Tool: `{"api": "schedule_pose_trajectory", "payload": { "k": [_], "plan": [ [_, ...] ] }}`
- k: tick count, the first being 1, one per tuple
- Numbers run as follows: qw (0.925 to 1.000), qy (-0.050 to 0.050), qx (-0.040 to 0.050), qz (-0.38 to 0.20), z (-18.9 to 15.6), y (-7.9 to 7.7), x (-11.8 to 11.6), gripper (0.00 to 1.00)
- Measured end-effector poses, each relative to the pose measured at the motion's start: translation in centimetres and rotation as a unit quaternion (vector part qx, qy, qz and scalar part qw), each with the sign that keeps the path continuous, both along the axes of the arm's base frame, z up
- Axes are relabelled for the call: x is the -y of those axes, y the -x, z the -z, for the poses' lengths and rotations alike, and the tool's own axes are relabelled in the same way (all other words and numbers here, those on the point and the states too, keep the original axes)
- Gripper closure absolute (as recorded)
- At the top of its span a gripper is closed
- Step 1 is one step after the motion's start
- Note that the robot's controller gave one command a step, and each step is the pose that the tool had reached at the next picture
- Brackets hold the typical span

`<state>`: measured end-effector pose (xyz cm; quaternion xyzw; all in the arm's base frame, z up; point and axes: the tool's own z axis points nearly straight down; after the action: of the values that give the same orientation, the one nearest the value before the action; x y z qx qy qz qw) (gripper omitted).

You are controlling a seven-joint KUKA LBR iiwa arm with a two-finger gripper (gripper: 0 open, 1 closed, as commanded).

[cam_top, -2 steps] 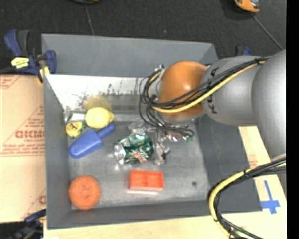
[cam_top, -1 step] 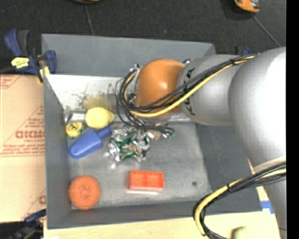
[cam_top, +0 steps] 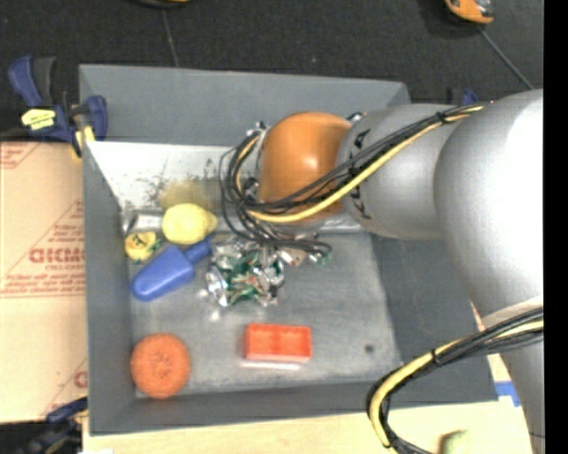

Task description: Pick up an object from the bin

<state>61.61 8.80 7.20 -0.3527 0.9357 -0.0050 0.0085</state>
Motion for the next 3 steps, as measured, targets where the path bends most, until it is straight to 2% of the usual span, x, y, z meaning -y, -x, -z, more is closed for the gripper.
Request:
{"api": "schedule_pose_trajectory", "payload": {
  "k": [1, 2, 3],
  "plan": [
    [1.0000, 0.000, -0.0022, -0.002, -5.6, 1.0, 0.0, 1.00],
    [1.0000, 0.000, 0.0003, -0.004, -10.8, -2.3, -0.9, 1.00],
    [1.0000, -0.001, 0.0004, 0.006, -9.8, -1.8, 1.1, 1.00]
  ]
}}
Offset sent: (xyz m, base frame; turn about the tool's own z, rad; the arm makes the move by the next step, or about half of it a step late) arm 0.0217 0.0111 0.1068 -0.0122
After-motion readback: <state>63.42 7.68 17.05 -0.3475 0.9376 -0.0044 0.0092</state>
